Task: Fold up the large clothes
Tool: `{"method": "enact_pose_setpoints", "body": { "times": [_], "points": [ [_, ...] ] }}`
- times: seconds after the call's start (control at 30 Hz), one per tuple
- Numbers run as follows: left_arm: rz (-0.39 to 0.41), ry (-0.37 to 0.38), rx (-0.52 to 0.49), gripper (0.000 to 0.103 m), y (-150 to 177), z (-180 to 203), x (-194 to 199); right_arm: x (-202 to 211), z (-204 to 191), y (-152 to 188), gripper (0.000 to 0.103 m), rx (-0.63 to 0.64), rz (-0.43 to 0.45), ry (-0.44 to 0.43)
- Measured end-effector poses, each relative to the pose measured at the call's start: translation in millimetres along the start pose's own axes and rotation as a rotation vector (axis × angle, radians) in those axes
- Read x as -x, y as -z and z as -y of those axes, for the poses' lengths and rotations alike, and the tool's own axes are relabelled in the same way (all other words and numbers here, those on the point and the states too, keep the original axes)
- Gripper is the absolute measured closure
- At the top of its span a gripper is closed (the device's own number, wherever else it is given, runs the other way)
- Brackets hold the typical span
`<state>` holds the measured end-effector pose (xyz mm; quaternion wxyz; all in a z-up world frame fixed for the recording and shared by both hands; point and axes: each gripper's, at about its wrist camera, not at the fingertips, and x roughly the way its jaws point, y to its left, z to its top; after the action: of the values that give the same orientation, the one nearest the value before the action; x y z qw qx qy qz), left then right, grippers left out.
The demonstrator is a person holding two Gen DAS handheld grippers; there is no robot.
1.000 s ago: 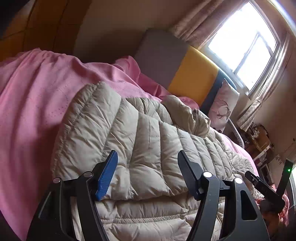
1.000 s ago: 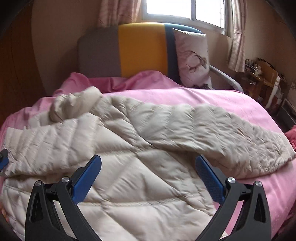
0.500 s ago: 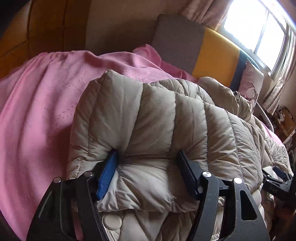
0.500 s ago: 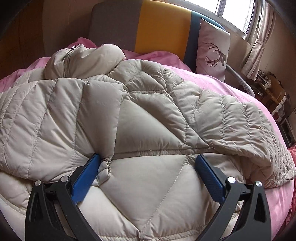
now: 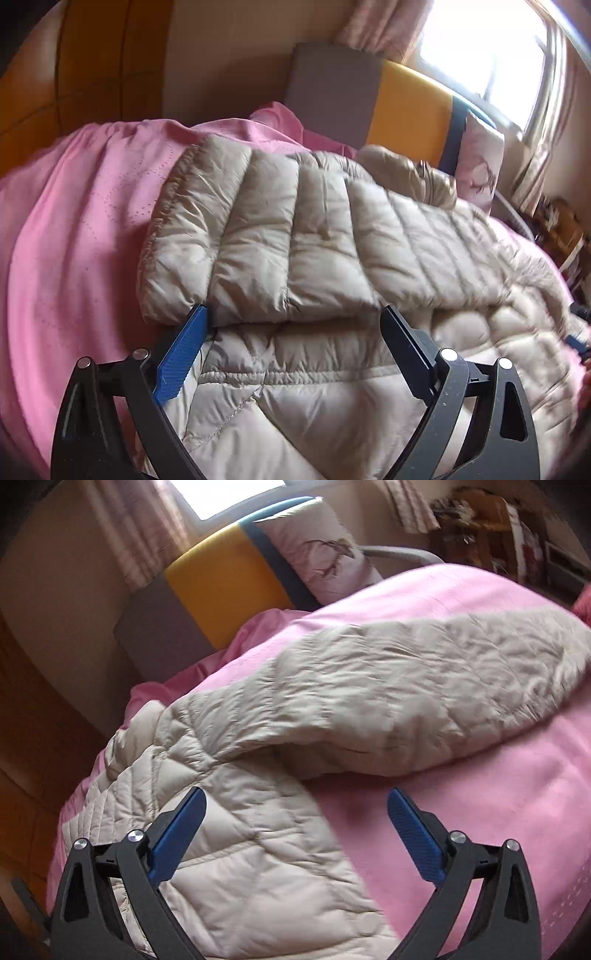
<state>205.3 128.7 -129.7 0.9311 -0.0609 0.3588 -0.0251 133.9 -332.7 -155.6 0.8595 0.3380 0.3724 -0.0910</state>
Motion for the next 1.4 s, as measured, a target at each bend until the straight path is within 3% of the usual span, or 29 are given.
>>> {"method": "enact_pose_setpoints", "body": {
  "times": [0.07, 0.3, 0.47, 0.57, 0.67, 0.73, 0.8, 0.83, 0.93, 1.1, 1.4],
  "points": [
    [0.013, 0.002, -0.039, 0.004, 5.7, 2.6, -2.9, 6.0, 38.7, -11.7, 0.016, -0.08, 0.016, 0.05],
    [-0.001, 0.015, -0.032, 0.004, 8.1, -1.4, -9.5, 30.6, 147.8, -63.7, 0.019, -0.3, 0.14, 0.165],
    [-0.006, 0.017, -0.027, 0.004, 10.4, -0.7, -11.7, 34.0, 180.4, -94.8, 0.02, -0.347, 0.201, 0.196],
    [-0.01, 0.02, -0.025, 0.004, 10.7, -1.0, -13.0, 31.2, 188.4, -106.6, 0.027, -0.374, 0.228, 0.229],
    [-0.01, 0.025, -0.023, 0.004, 10.7, -1.6, -13.9, 27.5, 190.9, -115.4, 0.038, -0.358, 0.236, 0.286],
    [-0.011, 0.032, -0.019, 0.004, 10.5, -2.8, -14.9, 21.0, 191.2, -120.0, 0.061, -0.345, 0.228, 0.309],
    [-0.013, 0.036, -0.018, 0.004, 10.5, -3.6, -15.9, 18.7, 190.0, -124.1, 0.077, -0.333, 0.21, 0.295],
    [-0.013, 0.038, -0.017, 0.004, 10.5, -3.6, -16.1, 18.1, 185.1, -125.8, 0.084, -0.319, 0.207, 0.297],
    [-0.012, 0.044, -0.016, 0.004, 10.2, -4.2, -16.7, 23.5, 158.9, -128.8, 0.091, -0.255, 0.23, 0.3],
    [-0.009, 0.053, -0.01, 0.004, 10.5, -6.0, -16.2, 33.2, 90.0, -130.0, 0.094, -0.112, 0.26, 0.261],
    [-0.006, 0.067, -0.001, 0.004, 10.4, -8.5, -15.3, 43.1, -73.4, -102.9, 0.095, 0.238, 0.318, 0.121]
  ]
}}
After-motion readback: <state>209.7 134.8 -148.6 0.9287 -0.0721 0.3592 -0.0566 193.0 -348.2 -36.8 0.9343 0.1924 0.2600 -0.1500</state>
